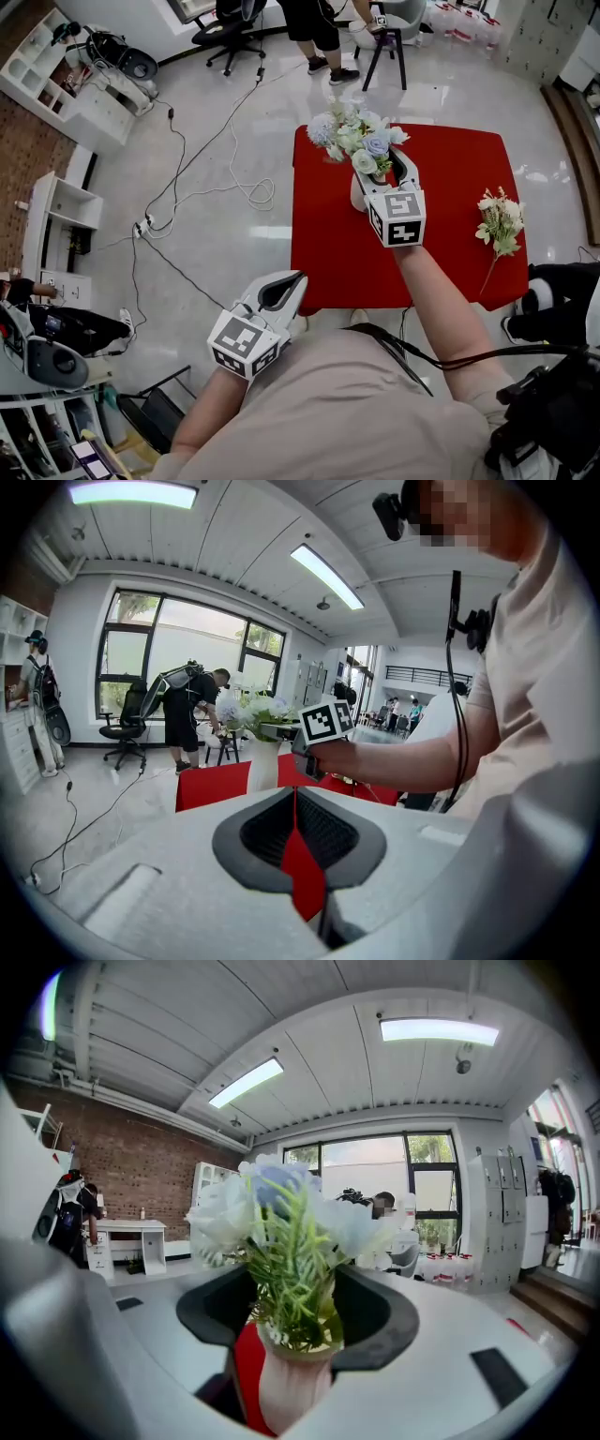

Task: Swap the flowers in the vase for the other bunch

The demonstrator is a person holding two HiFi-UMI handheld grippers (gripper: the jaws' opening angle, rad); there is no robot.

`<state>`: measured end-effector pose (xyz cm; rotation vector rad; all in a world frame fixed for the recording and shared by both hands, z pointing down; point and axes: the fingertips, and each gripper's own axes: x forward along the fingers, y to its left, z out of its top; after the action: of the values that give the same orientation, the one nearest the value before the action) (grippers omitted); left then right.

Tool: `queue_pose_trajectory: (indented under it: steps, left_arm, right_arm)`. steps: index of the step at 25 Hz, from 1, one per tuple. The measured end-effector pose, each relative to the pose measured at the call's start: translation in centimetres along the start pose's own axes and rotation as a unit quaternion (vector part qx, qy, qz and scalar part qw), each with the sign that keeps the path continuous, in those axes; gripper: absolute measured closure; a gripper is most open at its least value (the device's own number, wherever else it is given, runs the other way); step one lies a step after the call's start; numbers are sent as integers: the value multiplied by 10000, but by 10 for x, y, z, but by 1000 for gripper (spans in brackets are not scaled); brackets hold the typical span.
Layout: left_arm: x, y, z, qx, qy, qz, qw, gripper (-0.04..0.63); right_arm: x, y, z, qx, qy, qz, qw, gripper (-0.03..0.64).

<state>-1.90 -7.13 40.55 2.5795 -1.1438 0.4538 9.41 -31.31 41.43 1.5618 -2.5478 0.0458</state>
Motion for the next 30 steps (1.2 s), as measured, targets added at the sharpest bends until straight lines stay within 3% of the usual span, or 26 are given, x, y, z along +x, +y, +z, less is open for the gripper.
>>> queue_pose_trajectory:
  steps: [2, 10, 30]
  left_arm:
    - [0, 0, 1, 0, -8, 12, 10000, 586]
    - [-4, 4, 4, 37, -36, -68, 10000, 586]
    - [-24, 11, -7, 45, -103, -287, 9995, 586]
  right_arm:
    - [-1, -2, 1, -21, -1, -58, 10000, 408]
    - [-5, -4, 0, 29, 55, -121, 9999, 515]
    - [-24, 6, 51, 79, -344, 85, 9993, 541]
